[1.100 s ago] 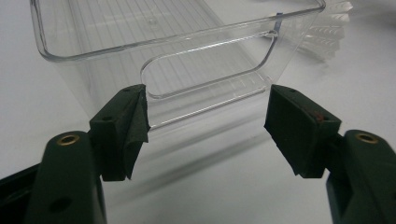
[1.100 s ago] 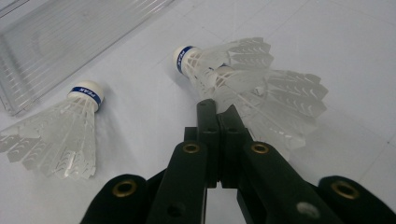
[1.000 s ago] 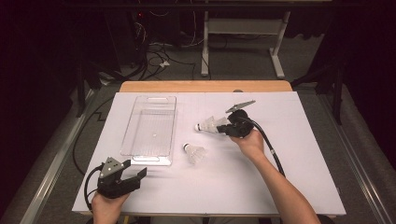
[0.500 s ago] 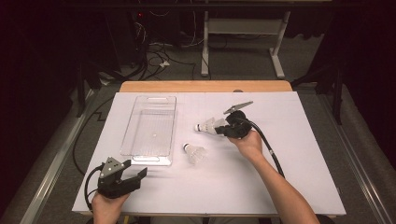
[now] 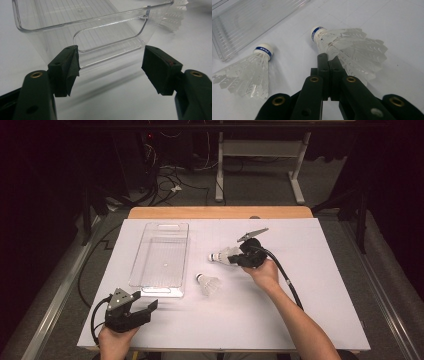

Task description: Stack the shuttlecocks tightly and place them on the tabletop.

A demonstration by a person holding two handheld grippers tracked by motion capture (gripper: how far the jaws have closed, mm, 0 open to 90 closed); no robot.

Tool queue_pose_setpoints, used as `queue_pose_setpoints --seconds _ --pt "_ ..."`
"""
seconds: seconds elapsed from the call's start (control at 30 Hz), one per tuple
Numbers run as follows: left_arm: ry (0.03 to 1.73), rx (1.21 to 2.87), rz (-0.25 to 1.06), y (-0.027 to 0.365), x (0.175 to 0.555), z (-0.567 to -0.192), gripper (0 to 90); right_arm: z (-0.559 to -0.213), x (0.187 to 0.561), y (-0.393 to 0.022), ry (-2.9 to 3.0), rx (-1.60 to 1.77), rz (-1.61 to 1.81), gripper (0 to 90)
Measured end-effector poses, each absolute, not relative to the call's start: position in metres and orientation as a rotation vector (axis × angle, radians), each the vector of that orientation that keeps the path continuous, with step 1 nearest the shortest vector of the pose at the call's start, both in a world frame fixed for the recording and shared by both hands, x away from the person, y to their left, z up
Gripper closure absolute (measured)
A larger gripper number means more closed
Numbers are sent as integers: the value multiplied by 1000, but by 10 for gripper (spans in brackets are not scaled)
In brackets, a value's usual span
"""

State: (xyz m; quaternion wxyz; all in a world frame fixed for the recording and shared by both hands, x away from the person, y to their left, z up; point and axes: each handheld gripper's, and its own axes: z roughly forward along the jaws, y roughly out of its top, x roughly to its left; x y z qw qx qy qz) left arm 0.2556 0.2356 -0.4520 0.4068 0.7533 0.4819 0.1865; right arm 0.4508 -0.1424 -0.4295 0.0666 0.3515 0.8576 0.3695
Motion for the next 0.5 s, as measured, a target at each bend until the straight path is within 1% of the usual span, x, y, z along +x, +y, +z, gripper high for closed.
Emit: queue_pose_setpoints --seconds 0.5 --pt "1213 1908 468 235 256 -452 311 -433 454 -139 2591 1050 1121 900"
